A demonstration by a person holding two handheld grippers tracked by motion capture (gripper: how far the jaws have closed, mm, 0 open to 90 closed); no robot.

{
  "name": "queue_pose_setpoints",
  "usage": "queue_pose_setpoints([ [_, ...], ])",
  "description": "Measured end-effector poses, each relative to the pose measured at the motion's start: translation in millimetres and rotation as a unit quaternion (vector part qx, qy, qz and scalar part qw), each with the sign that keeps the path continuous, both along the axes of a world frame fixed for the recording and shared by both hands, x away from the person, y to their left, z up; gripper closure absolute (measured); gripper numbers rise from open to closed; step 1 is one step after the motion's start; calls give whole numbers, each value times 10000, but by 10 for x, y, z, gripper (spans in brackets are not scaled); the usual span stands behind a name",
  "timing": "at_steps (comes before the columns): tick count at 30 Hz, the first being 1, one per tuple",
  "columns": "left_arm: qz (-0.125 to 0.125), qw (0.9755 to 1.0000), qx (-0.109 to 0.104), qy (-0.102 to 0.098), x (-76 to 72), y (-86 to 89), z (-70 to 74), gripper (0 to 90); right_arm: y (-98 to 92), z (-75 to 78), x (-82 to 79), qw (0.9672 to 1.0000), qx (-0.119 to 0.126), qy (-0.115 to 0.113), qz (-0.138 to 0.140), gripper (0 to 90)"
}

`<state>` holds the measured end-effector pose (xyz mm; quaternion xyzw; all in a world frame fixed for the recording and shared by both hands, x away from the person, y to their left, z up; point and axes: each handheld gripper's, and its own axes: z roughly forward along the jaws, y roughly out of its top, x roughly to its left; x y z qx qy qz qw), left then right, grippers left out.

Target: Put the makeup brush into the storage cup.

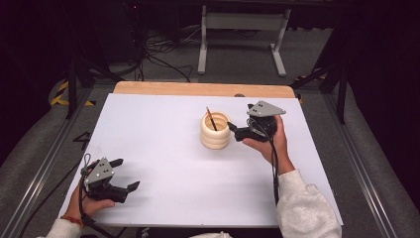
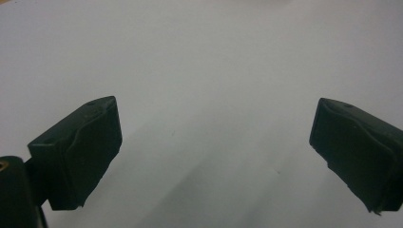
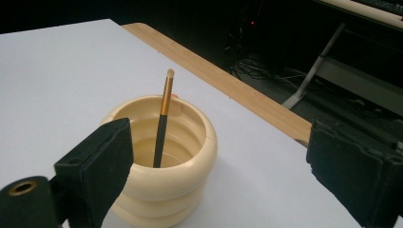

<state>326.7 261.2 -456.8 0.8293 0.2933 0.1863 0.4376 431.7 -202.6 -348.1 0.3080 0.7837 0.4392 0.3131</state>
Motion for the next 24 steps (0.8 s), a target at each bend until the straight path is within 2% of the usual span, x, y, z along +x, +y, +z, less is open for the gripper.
queue_pose_setpoints([
  [14,24,10000,-11,-1,4,8,2,41,-38,-12,-69,9998,-191,-21,-16,95],
  [24,19,10000,-17,4,1,1,0,41,-109,-3,-142,9998,-202,-51,-22,92],
])
